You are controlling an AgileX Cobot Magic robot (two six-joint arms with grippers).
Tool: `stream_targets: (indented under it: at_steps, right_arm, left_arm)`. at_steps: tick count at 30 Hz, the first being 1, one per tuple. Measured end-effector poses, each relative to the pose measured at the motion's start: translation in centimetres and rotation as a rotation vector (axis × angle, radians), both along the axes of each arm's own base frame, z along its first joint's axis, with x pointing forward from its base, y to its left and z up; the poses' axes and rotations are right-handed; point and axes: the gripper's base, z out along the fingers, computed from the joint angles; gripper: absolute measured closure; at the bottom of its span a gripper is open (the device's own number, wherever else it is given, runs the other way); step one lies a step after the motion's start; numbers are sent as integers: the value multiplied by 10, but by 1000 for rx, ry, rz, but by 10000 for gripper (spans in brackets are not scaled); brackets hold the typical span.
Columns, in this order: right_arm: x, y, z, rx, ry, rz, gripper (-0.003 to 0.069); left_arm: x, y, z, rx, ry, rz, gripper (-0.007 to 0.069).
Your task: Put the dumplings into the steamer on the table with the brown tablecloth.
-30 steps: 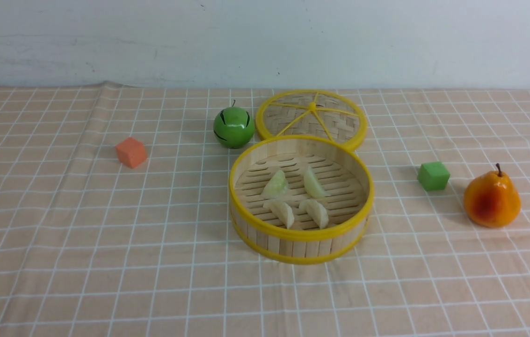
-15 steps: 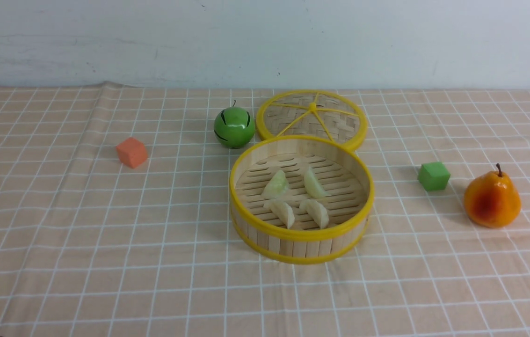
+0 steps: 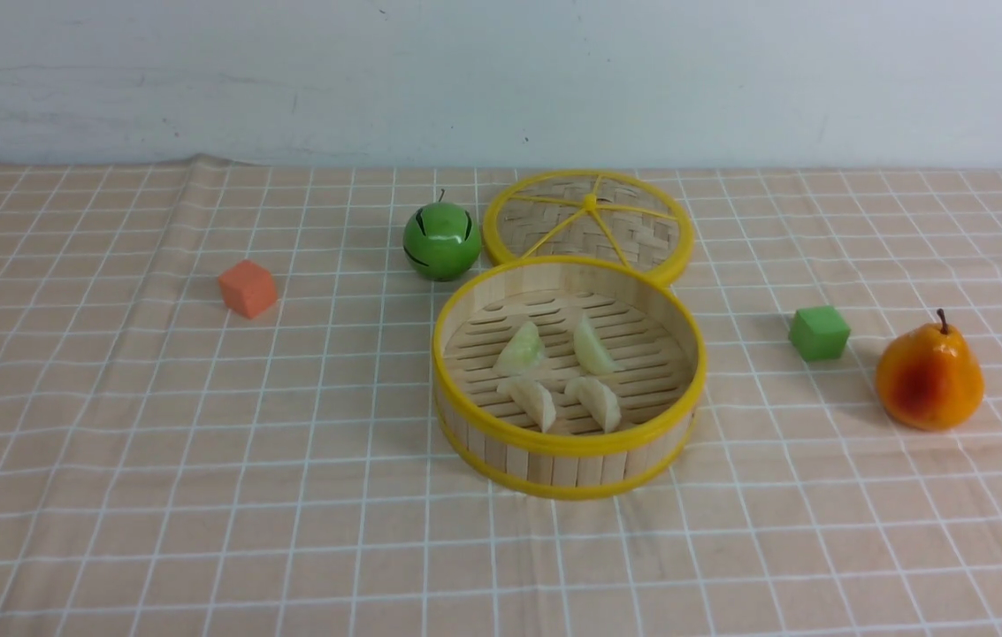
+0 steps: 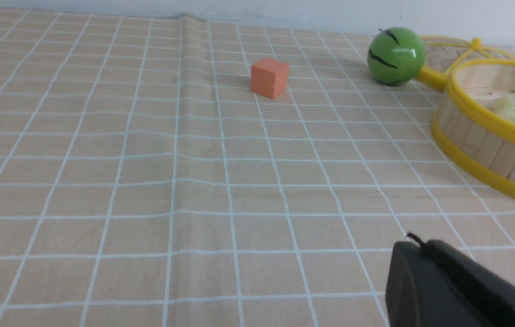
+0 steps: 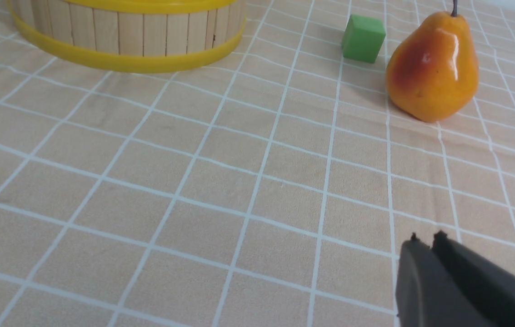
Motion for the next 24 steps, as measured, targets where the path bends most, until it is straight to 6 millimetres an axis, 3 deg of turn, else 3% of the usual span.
stream_targets:
  at_steps: [9,24]
  right_arm:
    - [0,0,0,0,0,0,620]
    - [0,0,0,0,0,0,620]
  left_arm:
    - [-3,2,-17,19,153,27,638]
    - [-3,0,-17,39,159,10,638]
